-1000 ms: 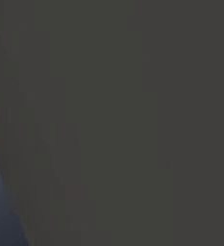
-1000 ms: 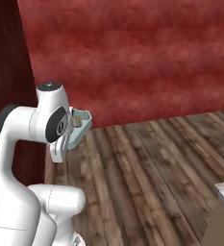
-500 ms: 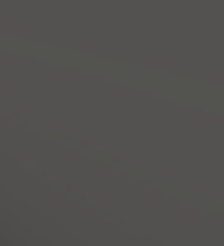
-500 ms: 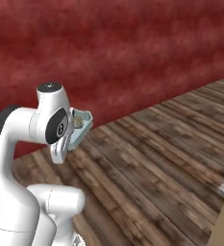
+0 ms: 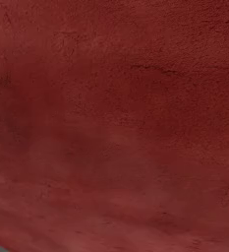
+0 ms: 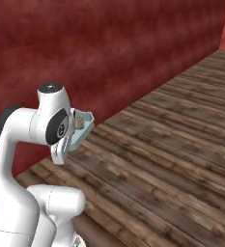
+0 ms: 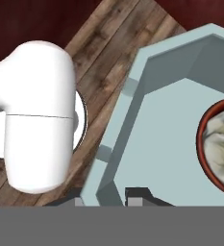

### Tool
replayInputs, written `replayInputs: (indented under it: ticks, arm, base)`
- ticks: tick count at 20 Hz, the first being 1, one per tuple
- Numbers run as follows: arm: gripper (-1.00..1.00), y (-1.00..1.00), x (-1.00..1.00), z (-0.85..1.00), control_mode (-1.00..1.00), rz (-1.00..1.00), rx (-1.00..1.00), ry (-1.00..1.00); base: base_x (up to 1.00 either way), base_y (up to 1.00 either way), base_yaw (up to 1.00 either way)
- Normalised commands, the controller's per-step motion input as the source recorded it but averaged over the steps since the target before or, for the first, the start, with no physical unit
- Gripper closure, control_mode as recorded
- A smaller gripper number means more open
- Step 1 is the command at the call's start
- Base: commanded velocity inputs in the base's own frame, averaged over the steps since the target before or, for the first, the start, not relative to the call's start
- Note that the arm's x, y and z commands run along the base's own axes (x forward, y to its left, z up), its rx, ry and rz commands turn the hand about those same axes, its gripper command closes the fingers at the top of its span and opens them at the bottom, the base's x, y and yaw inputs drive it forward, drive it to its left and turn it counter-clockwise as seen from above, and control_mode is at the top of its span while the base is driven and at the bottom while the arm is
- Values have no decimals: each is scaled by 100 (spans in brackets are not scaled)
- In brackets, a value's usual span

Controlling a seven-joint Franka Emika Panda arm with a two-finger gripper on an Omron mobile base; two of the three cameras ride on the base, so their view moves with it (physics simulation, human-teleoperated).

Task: Place two dumplings into each of the tupperware containers and then place the containers in the fridge.

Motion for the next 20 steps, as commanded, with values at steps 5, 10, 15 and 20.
replayInputs:
  ticks: [5, 10, 15, 20]
  arm:
    - [100, 0, 0, 0, 100, 0, 0, 0]
    - [100, 0, 0, 0, 100, 0, 0, 0]
    - [100, 0, 0, 0, 100, 0, 0, 0]
    - [100, 0, 0, 0, 100, 0, 0, 0]
  base:
    - [100, 96, -47]
    - [100, 80, -40]
    - [100, 9, -21]
    - [100, -35, -6]
